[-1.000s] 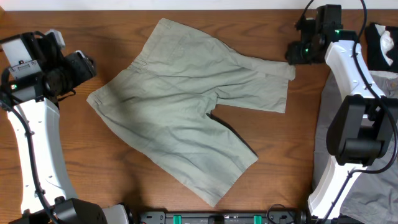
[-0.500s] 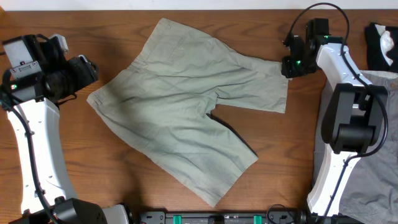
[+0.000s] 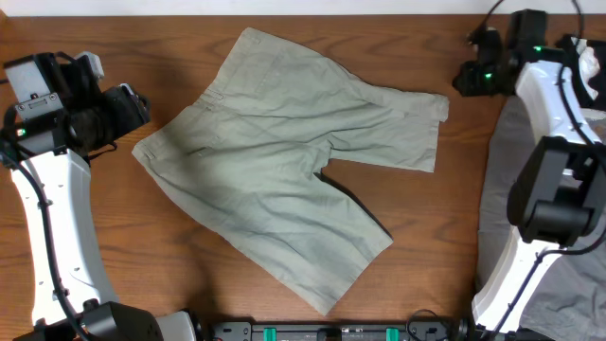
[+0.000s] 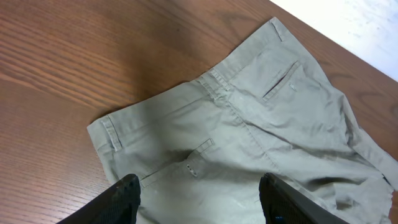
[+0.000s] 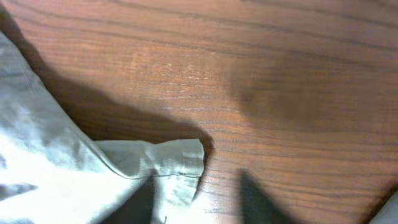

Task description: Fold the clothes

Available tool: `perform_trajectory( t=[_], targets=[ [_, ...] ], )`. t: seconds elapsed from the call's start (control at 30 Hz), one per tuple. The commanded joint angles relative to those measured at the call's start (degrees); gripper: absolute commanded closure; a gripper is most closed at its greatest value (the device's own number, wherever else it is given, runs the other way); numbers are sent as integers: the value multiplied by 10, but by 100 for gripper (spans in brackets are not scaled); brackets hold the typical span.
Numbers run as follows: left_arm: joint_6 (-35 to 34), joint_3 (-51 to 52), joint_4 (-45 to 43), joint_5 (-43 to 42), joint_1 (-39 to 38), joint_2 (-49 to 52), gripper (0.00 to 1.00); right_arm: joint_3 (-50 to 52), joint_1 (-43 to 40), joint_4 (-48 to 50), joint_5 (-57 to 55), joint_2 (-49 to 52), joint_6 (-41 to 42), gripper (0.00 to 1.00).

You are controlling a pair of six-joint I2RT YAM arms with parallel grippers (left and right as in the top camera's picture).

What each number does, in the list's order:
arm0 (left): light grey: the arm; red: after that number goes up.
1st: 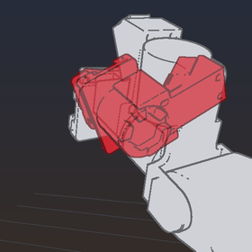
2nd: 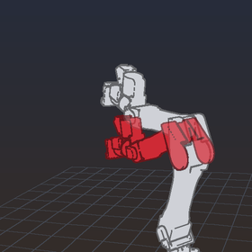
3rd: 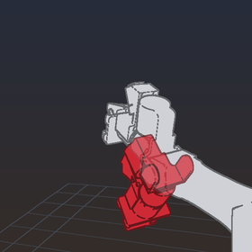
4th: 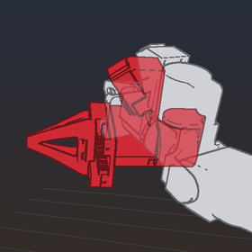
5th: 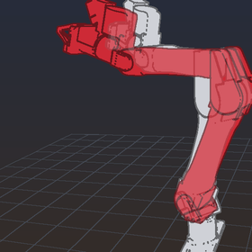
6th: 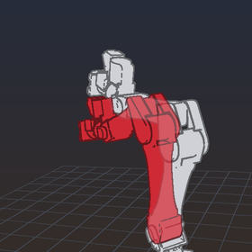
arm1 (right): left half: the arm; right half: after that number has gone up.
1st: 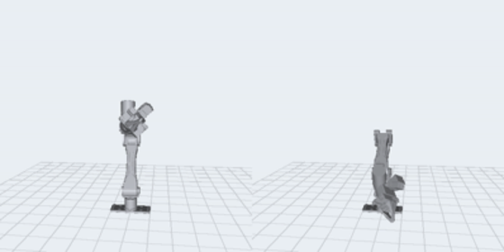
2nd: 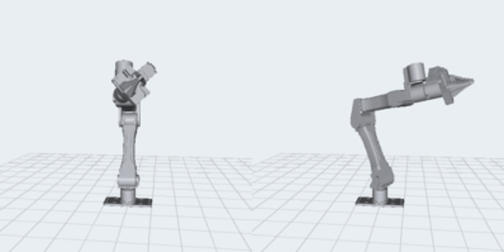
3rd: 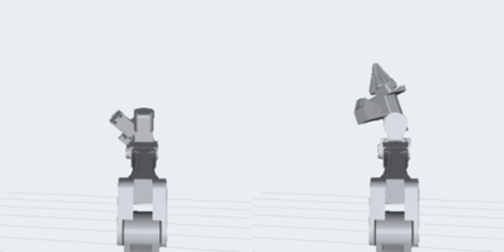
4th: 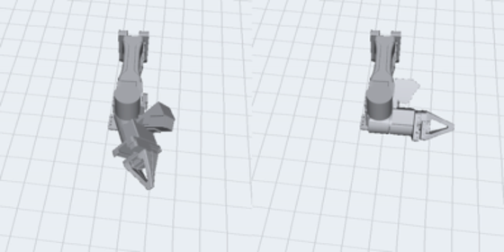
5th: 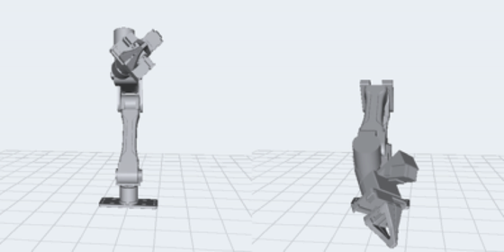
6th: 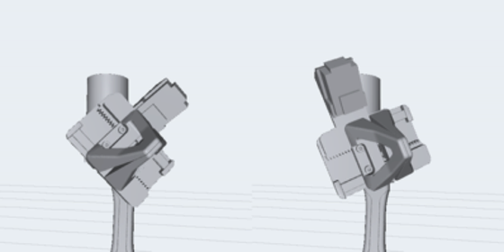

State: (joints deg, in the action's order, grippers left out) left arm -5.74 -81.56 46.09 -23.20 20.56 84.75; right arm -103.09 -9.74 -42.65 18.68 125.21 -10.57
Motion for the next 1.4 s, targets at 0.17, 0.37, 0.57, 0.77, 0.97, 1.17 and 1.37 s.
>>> perform_trajectory(
  t=[0.17, 0.37, 0.57, 0.77, 0.97, 1.17, 1.37],
  targets=[
    [8, -3, 2, -4, -1, -2, 36, 13, 18, -6, 41, 45, -45, 29],
    [9, -3, 2, -4, -1, -2, 37, 13, 19, -6, 54, 72, -45, 32],
    [9, -3, 1, -4, -1, -2, 37, 12, 19, -6, 58, 76, -45, 78],
    [9, -3, 1, -4, -1, -2, 36, 8, 17, -11, 73, 33, -43, 96],
    [9, -3, 0, -4, -1, -2, 30, 8, 8, 7, 73, -34, 11, 99],
    [9, -3, -3, -4, -1, -2, 27, 8, 5, 56, 64, -37, 102, 99],
    [9, -3, -3, -4, -1, -2, 26, 8, 5, 87, 10, -25, 209, 89]
  ],
)
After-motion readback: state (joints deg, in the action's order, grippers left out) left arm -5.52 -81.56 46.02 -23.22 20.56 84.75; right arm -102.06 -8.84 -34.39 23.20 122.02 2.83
